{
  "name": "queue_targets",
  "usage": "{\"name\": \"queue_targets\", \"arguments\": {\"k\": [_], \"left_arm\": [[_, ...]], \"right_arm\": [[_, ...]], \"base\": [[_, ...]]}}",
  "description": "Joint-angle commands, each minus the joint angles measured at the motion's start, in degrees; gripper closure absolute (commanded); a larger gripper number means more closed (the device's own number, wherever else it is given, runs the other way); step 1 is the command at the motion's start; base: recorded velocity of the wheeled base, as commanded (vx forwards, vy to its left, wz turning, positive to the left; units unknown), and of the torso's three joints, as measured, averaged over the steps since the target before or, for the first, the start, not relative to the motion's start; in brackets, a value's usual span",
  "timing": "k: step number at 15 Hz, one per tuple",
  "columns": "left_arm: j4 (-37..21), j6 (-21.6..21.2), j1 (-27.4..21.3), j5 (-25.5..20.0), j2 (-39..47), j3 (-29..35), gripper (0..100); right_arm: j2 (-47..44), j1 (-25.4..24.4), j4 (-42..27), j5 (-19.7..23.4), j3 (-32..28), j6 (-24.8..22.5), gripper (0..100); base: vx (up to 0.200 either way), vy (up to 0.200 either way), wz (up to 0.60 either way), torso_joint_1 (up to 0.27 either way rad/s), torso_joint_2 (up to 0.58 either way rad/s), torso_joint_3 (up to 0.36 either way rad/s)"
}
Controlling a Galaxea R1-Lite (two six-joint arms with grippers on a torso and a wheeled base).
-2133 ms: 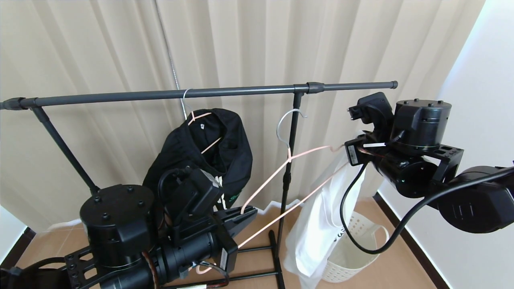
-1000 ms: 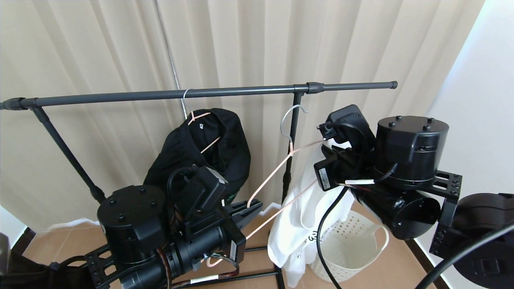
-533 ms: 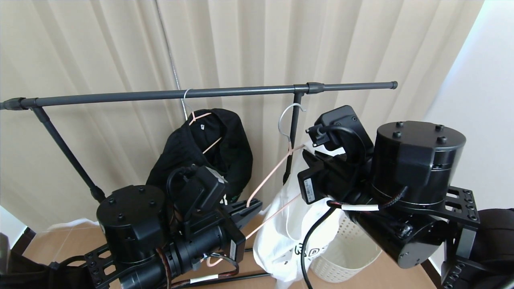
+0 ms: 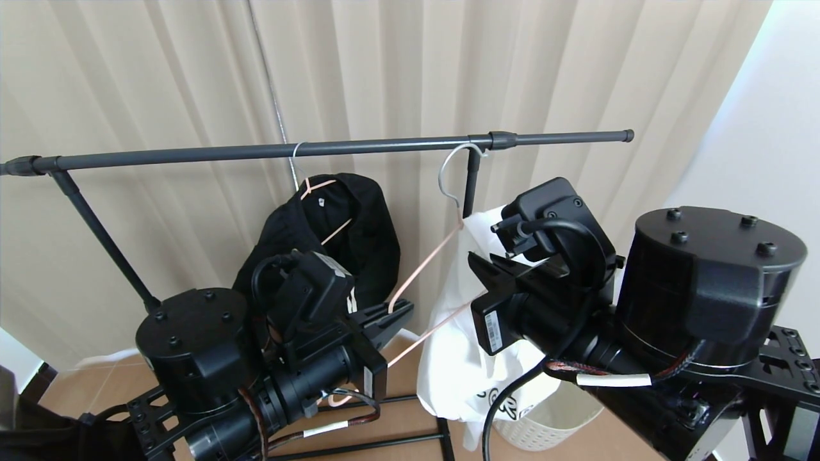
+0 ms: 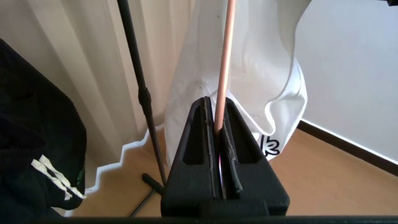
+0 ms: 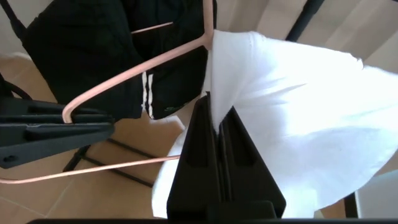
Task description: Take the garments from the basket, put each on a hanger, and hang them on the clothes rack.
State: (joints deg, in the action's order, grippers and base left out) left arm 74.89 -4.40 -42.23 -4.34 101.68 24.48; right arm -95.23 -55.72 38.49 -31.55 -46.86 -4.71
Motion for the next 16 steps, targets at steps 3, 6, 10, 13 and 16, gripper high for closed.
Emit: {"name": "queue_targets", "arguments": {"k": [3,6,10,13,16], "left_arm": [[0.9,0.0,-0.1,0.0,-0.3,-0.1,100],[0.9,0.0,-0.2,-0.1,-0.6,-0.1,100],[0.9,0.0,-0.1,-0.1,-1.1,-0.1,100],[0.9,-0.1,0.1,-0.3,-2.2,-1.1,100],[0.9,-0.2,1.5,-0.7,-2.7,-2.4,100]], "right_arm": [[0.0,-0.1,0.0,-0.1,-0.4,0.8,100],[0.0,0.0,0.0,-0.2,-0.2,0.8,100],[1.1,0.2,-0.3,-0.1,1.2,0.5,0],[5.5,0.8,-1.0,6.0,4.4,-2.3,0],[7.7,1.0,-1.1,9.1,4.9,-2.3,0]], "base": [[0.000,0.000,0.00,0.000,0.00,0.000],[0.000,0.000,0.00,0.000,0.00,0.000],[0.000,0.000,0.00,0.000,0.00,0.000],[0.000,0.000,0.00,0.000,0.00,0.000],[0.000,0.000,0.00,0.000,0.00,0.000]]}}
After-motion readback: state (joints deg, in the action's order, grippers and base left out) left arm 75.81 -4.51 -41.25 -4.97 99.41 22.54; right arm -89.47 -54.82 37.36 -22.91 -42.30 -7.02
